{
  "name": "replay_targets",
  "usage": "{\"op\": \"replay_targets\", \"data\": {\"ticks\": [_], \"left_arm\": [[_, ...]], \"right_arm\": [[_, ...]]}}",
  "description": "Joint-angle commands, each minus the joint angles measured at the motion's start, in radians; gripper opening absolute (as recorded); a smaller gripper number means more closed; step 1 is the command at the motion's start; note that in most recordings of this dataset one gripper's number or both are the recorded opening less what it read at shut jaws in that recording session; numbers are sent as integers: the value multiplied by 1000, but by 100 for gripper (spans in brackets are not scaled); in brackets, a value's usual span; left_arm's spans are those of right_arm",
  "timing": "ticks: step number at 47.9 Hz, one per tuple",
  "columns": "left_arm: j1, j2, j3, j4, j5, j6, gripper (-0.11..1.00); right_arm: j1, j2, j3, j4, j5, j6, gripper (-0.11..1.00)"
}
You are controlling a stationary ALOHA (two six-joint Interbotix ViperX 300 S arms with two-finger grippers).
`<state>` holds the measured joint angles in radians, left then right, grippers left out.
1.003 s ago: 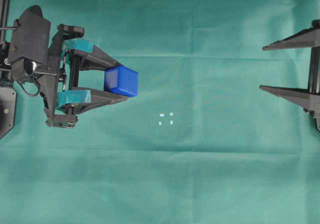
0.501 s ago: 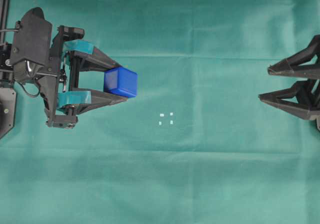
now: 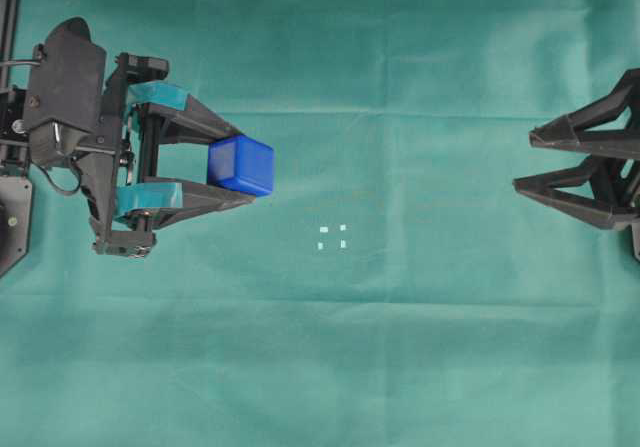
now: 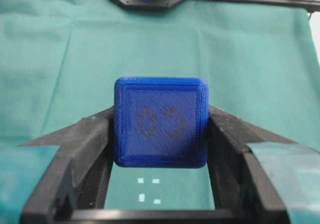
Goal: Handover the blue block to the right arm after grasping it with the left arm, then place it in the designated position.
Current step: 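Rotate the right gripper and move it left toward the held cube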
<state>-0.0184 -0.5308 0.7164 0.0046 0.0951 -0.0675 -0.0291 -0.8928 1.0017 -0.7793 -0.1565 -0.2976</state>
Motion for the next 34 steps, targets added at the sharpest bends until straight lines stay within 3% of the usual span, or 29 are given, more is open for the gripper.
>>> {"op": "replay_targets", "data": {"ticks": [1, 34], "left_arm": [[3, -5, -12, 0, -11, 0, 47], [3, -5, -12, 0, -11, -3, 47]], "right_arm": [[2, 5, -28, -3, -3, 0, 93], [3, 8, -28, -17, -3, 2, 93]]}}
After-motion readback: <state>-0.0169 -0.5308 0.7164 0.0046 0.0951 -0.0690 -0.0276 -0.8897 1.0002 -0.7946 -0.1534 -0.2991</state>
